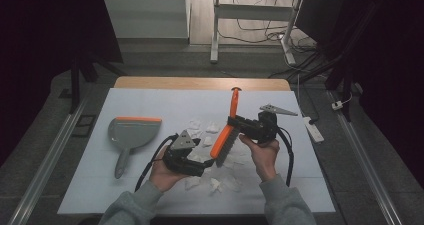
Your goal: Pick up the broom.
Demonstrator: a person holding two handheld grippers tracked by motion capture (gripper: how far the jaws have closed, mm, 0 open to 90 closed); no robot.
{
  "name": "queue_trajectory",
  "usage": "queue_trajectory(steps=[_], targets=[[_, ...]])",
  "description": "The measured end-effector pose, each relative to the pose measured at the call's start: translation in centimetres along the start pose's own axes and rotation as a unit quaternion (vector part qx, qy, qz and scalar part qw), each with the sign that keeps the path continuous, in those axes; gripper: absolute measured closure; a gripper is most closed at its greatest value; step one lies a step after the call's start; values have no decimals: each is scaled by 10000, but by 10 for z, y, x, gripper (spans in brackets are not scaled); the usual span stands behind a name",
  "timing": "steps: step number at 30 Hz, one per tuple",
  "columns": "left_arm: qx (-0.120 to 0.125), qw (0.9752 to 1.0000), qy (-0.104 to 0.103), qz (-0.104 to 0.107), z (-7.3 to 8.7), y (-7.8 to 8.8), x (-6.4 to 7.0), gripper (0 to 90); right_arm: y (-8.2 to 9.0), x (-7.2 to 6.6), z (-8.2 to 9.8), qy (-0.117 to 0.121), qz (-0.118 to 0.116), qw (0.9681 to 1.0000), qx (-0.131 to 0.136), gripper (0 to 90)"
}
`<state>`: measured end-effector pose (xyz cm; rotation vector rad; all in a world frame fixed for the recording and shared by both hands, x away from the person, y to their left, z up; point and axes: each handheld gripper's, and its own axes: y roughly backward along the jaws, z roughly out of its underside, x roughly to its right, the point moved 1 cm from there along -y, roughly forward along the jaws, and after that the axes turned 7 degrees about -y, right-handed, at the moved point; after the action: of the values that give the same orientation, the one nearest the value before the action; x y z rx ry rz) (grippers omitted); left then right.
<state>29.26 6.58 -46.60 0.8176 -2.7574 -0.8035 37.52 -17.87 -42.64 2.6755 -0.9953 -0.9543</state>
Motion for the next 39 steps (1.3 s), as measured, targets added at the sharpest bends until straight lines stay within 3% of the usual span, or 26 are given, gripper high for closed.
queue_trajectory(steps=[7,11,18,20,22,25,27,32,39], targets=[[105,9998,119,-143,4,-26,4,231,-7,-4,8,-77,-19,9999,74,711],[170,9990,252,-324,10,-40,3,320,-8,-7,12,-201,-85,9996,195,710],[350,9982,150,-463,9,-42,3,602,-9,-12,14,-313,-220,9990,224,710],[353,9976,225,-546,10,-40,-1,720,-10,-14,16,-332,-253,9989,210,710],[332,9974,324,-544,11,-38,-5,770,-10,-15,17,-335,-249,9989,230,710],[323,9973,387,-537,11,-36,-10,796,-10,-17,17,-318,-279,9988,229,710],[257,9977,210,-590,12,-33,-11,801,-11,-17,18,-340,-315,9987,218,709],[133,9985,89,-515,11,-27,-15,805,-13,-17,18,-324,-392,9986,172,699],[-70,9988,-28,-485,9,-14,-24,804,-8,-22,13,278,-363,9988,161,532]])
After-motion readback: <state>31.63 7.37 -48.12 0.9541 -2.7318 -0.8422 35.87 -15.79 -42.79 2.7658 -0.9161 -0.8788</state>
